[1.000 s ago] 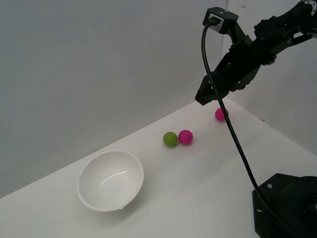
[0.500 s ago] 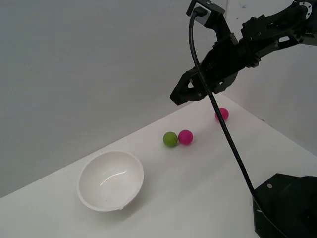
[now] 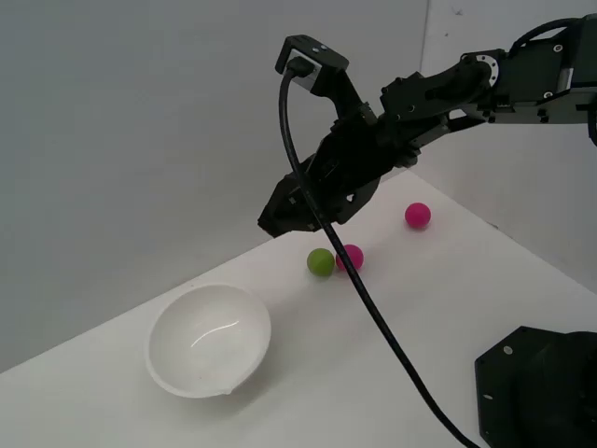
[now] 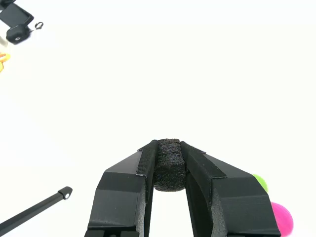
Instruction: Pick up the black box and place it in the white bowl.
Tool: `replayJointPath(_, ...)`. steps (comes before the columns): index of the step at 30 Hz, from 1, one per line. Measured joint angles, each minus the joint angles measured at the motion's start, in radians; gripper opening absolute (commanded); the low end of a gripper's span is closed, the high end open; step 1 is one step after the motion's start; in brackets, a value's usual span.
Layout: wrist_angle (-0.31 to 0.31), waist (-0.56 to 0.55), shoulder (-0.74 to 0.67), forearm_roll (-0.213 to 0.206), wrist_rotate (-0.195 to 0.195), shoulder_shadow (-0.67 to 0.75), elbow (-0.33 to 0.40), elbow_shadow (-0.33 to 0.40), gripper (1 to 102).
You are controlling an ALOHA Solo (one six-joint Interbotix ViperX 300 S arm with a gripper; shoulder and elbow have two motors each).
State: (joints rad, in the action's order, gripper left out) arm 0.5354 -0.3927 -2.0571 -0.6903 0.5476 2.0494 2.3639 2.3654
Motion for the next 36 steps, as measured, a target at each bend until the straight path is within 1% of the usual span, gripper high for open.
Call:
replayJointPath(1,-0.018,-0.017,0.015,-0.006,0.0,-0.014,-0.006,-0.005,3)
replayJointPath(5,-0.058,-0.091,0.086,-0.012,-0.002,-0.086,-0.04,-0.04,3)
replayJointPath(10,-0.089,-0.161,0.178,-0.014,-0.002,-0.183,-0.086,-0.086,3)
replayJointPath(14,-0.092,-0.212,0.249,-0.014,-0.002,-0.249,-0.112,-0.112,3)
replayJointPath(20,-0.094,-0.242,0.325,-0.014,-0.003,-0.324,-0.115,-0.117,3)
replayJointPath(29,-0.094,-0.253,0.339,-0.015,-0.003,-0.337,-0.124,-0.124,3)
replayJointPath(31,-0.094,-0.253,0.339,-0.015,-0.003,-0.339,-0.126,-0.124,5)
replayJointPath(32,-0.094,-0.253,0.337,-0.015,-0.003,-0.337,-0.129,-0.127,8)
replayJointPath(33,-0.094,-0.253,0.337,-0.015,-0.003,-0.336,-0.13,-0.129,16)
replayJointPath(34,-0.094,-0.253,0.336,-0.014,-0.003,-0.336,-0.132,-0.13,26)
replayJointPath(36,-0.094,-0.253,0.337,-0.021,-0.003,-0.336,-0.133,-0.132,53)
